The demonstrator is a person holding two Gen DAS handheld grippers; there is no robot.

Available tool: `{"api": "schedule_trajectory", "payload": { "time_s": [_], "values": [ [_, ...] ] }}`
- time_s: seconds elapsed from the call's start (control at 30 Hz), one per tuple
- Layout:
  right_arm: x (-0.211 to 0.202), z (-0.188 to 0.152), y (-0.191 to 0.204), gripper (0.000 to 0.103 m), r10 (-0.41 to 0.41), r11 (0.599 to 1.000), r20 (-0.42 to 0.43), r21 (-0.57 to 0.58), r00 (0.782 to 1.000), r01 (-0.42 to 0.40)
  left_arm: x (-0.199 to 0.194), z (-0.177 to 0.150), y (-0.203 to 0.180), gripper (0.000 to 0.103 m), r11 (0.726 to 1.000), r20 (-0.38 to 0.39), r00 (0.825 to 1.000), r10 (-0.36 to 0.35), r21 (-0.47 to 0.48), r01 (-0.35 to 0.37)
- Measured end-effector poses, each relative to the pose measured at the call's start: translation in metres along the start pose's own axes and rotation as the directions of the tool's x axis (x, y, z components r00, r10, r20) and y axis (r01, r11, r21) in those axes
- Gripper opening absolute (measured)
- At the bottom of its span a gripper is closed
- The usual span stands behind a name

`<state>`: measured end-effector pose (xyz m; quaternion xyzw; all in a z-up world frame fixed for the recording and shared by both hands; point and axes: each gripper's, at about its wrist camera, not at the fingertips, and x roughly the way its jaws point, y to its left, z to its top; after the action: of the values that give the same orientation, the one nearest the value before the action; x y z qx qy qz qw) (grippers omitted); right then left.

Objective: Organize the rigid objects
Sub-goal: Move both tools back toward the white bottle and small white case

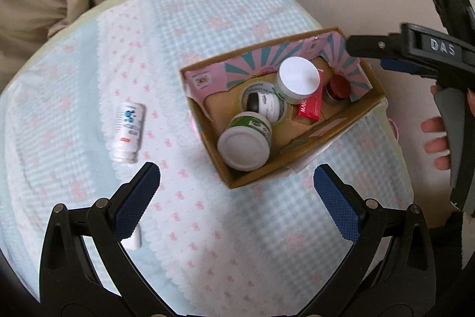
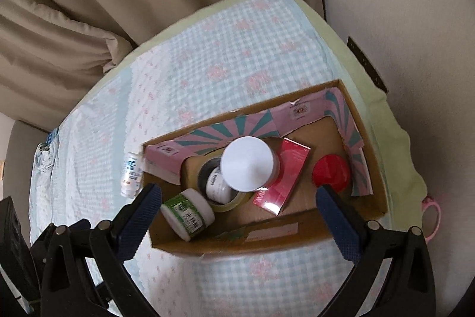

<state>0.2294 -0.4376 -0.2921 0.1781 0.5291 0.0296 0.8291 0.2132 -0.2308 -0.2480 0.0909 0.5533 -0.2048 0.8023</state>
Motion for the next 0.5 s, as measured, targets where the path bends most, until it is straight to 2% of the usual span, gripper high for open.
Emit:
{"api": "schedule_trajectory", "payload": {
  "time_s": [0.23,0.5],
  "values": [
    [-0.045,-0.029,0.037,0.103,-0.037,0.998,0.049,-0.053,0.998,0.039,-0.058,-0.012,0.033,0.103,1.0,0.072,0.997,0.007,-0.028,-0.005],
    [-0.098,-0.081,0.11,0.103,-0.089,0.993,0.093,-0.075,0.992,0.096,-0.137,-0.037,0.098,0.103,0.999,0.161,0.986,0.037,-0.046,-0.03]
  ]
}}
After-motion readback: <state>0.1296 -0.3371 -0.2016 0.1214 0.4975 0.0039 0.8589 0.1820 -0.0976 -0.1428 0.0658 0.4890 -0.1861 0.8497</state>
